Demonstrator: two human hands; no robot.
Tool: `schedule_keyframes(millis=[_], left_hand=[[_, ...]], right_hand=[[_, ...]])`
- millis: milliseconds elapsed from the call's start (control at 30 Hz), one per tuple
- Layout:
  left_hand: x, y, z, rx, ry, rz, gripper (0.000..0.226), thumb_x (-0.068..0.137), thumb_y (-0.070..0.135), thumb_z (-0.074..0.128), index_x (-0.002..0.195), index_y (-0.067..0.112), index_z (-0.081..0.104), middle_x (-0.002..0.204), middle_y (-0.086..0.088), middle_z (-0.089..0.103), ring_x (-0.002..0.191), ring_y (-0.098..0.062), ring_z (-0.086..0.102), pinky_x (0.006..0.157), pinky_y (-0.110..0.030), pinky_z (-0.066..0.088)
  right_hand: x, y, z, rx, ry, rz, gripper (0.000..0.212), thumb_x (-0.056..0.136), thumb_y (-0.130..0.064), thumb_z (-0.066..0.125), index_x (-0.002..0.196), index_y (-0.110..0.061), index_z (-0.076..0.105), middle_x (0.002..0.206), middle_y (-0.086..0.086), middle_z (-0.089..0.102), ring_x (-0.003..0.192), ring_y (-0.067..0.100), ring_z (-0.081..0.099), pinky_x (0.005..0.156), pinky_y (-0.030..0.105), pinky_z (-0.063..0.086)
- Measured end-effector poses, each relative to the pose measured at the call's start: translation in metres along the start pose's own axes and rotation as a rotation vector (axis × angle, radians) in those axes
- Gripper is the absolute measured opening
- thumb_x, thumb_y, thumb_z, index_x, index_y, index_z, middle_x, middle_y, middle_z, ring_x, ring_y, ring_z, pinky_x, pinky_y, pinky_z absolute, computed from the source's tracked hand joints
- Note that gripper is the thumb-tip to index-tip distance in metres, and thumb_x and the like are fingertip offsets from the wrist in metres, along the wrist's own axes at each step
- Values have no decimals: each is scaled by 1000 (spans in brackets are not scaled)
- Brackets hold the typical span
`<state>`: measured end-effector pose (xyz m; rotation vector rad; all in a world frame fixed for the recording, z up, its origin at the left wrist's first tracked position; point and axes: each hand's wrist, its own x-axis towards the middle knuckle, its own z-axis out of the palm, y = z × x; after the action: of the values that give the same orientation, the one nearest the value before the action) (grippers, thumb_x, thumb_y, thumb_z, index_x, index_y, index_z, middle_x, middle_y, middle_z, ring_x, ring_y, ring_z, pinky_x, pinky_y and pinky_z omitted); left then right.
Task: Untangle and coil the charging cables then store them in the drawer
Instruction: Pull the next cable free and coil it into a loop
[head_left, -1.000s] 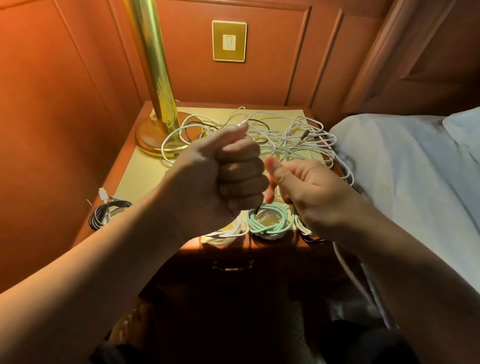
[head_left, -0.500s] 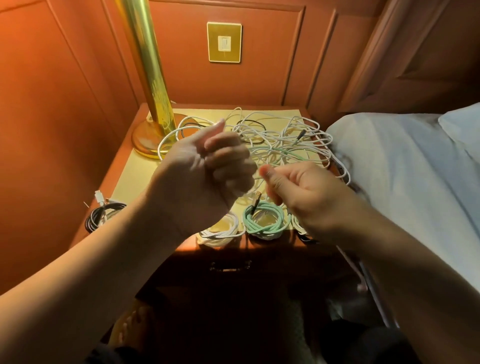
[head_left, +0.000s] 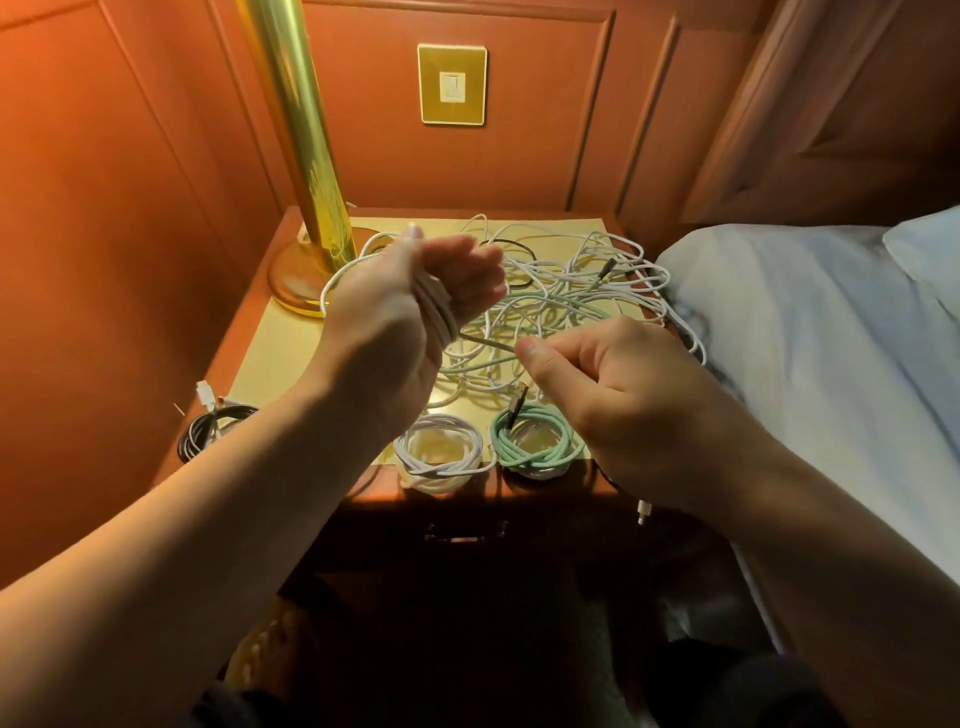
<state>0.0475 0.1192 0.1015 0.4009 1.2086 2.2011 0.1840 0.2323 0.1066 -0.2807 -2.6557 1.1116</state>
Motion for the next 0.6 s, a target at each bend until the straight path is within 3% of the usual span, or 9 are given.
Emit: schedule_keyframes(millis=[133,300,433,533,600], left_hand=[[-3,-5,-7,400,-190,124,43,113,15,29,96,-3,65,88,-15,74,86,-24,73,78,-29,59],[-6,-12,-14,771,-347,166,40,111,15,37,89,3,68,76,-4,72,76,-14,70,73,-21,53],[-10,-14,-10,816,-448,80,55,110,36,36,69,23,70,61,-1,59,59,-16,55,61,-31,47],[-10,-10,-8,779,-473,-70,64,110,42,30,60,13,59,54,-4,45,50,-18,41,53,-30,40],[-9,-7,-8,709,-532,-207,60,108,43,35,57,15,45,51,1,38,47,-17,35,55,-34,35]], right_hand=[[0,5,-5,18,34,-57,53,106,-34,50,55,-24,44,47,-9,40,46,9,38,45,31,31],[2,14,-11,-92,43,-101,37,107,-27,54,70,-28,56,55,-12,51,54,9,49,46,18,33],[4,15,-10,-208,85,-207,18,107,-22,58,90,-21,64,62,-11,55,58,13,55,49,17,35],[5,20,-10,-147,96,-195,10,104,-22,64,102,-20,54,59,-8,47,52,14,48,47,20,34],[7,29,-12,16,33,-119,22,101,-25,67,114,-21,50,57,-9,39,49,9,38,48,20,33]])
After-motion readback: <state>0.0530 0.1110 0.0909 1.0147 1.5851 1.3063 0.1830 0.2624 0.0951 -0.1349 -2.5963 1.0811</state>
